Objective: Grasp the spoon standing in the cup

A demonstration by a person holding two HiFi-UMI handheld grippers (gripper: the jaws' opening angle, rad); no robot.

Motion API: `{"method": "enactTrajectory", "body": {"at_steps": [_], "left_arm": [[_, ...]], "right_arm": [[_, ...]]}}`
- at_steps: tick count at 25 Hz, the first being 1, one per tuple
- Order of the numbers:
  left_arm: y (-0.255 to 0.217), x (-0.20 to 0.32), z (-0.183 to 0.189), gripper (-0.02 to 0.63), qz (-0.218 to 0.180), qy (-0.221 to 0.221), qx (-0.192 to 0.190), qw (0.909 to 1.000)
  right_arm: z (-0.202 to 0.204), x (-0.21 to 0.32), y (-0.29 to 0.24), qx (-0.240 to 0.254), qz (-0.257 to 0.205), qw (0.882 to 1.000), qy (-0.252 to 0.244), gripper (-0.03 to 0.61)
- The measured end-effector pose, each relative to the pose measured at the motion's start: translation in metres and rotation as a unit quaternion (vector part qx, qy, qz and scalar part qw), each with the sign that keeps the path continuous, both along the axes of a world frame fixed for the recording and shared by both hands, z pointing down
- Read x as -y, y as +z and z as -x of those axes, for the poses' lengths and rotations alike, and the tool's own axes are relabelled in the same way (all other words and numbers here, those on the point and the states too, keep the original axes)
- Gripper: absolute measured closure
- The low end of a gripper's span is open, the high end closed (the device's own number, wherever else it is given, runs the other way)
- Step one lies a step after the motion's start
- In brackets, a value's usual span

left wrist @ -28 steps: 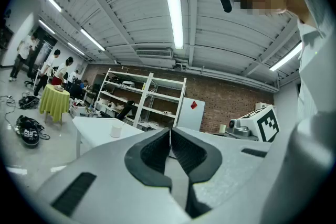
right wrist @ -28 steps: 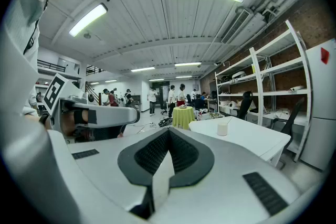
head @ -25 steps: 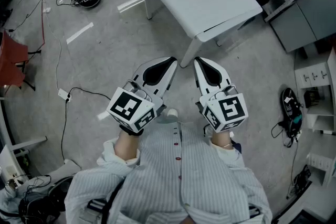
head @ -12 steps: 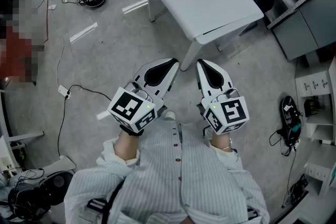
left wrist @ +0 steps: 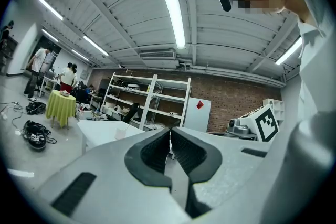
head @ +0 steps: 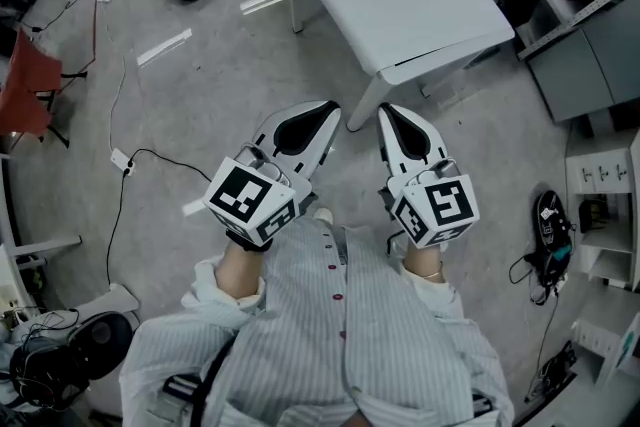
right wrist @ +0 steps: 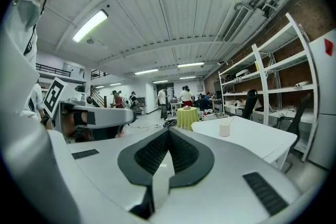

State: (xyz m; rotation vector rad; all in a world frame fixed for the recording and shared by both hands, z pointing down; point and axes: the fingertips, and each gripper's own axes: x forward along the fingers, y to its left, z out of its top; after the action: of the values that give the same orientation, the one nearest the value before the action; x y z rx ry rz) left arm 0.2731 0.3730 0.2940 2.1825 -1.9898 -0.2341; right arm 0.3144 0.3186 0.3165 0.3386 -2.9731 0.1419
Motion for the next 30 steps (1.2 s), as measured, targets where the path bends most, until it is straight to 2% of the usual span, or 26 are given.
{"method": "enactTrajectory", "body": {"at_steps": [8,16,23,30], "left_arm": [[0.007,0.045,0.078,0.598,0.0,0.013,0.0,0.9999],[0.001,0.099,0.168,0.598,0.007,0.057,0.006,0.9983],[0.002,0.136,0.222,0.597,0.006,0.094,0.009,0.9955],[0.008,0.152,0.259,0.598,0.008,0.136,0.02,0.9905]], "right_arm": [[0.073,0.042,0.012,-0.014,0.004,1.0,0.016,0.569],[0.165,0.088,0.008,-0.02,0.008,0.999,0.048,0.569],[0.211,0.124,0.006,-0.016,0.007,0.996,0.091,0.569],[0.236,0.147,0.011,-0.01,0.007,0.989,0.145,0.569]]}}
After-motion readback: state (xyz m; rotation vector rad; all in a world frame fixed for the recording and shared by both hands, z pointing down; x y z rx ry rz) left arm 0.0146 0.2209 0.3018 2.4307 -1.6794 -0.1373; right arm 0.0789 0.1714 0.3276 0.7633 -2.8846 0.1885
